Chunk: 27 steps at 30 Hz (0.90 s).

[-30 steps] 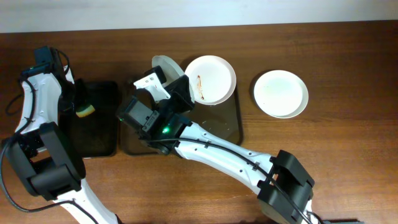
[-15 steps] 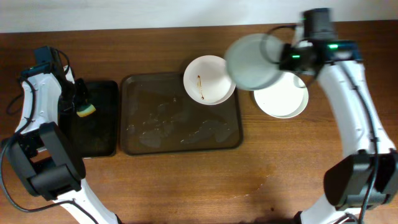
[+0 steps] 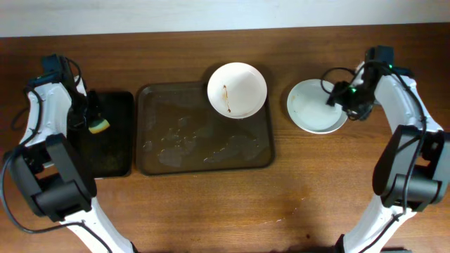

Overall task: Clean dirty plates on tray and stack at the side
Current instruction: 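Stack the plate onto the first plate with the right gripper, then grip the last plate's rim with the right gripper and pull it center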

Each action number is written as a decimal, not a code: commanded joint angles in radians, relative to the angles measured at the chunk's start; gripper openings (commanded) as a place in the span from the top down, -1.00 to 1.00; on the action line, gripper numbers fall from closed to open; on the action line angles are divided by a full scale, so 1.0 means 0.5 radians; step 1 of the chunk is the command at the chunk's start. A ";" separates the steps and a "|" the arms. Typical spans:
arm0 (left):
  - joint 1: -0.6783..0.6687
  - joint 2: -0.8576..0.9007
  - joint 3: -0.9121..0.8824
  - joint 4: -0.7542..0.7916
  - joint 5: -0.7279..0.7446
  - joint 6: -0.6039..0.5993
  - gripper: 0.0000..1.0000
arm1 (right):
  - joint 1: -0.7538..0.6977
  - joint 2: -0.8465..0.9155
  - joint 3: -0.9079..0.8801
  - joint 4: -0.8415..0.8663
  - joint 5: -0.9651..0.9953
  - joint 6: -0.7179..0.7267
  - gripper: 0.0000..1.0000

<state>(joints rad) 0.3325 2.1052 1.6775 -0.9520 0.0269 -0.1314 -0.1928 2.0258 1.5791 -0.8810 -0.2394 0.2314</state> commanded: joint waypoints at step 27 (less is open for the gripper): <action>-0.060 0.050 -0.336 0.224 -0.106 0.040 0.99 | 1.162 0.428 0.417 0.355 0.134 0.442 -0.04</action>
<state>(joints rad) 0.3023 2.1258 1.5799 -0.8917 -0.0113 -0.1272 0.4240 2.2341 1.7576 -0.7330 -0.1989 0.5331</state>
